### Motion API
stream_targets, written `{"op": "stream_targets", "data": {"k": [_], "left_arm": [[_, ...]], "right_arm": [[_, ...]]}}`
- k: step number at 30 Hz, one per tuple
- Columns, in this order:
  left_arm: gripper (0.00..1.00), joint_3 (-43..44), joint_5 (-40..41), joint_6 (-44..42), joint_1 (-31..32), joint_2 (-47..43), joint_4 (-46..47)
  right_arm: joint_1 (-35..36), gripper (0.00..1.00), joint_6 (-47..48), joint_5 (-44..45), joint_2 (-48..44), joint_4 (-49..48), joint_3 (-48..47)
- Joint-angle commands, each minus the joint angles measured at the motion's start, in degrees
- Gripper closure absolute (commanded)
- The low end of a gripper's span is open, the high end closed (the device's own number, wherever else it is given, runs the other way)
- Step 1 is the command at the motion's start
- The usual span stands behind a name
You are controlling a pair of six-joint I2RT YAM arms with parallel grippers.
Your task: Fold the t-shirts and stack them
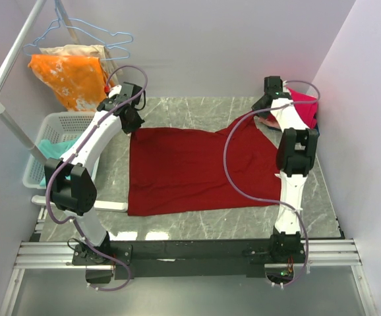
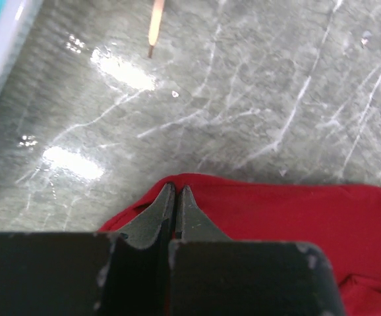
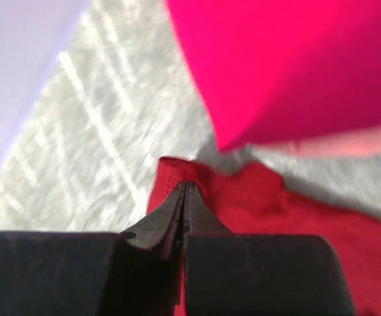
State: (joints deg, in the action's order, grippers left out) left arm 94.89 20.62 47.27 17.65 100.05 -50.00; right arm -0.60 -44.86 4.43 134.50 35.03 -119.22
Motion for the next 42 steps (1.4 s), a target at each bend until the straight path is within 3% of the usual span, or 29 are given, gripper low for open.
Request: {"op": "stream_targets", "data": {"k": [1, 7, 19, 30, 42], "left_arm": [[0.99, -0.8, 5.2, -0.4, -0.2, -2.1, 1.8], [0.99, -2.0, 6.5, -0.1, -0.2, -3.3, 1.9], [0.99, -7.3, 12.0, 1.1, -0.2, -5.4, 2.4], [0.99, -7.6, 7.8, -1.6, -0.2, -2.1, 4.8], [0.97, -0.9, 6.5, -3.7, -0.2, 5.7, 1.6]], "right_arm": [[0.3, 1.0, 2.0, 0.4, -9.0, -4.5, 4.8], [0.3, 1.0, 2.4, -0.5, -15.7, -5.9, 12.6], [0.3, 1.0, 4.6, -0.7, -38.5, -10.2, 35.6], [0.1, 1.0, 6.5, -0.6, -53.3, -8.2, 43.2], [-1.8, 1.0, 6.9, -1.2, -63.4, -6.5, 50.6]]}}
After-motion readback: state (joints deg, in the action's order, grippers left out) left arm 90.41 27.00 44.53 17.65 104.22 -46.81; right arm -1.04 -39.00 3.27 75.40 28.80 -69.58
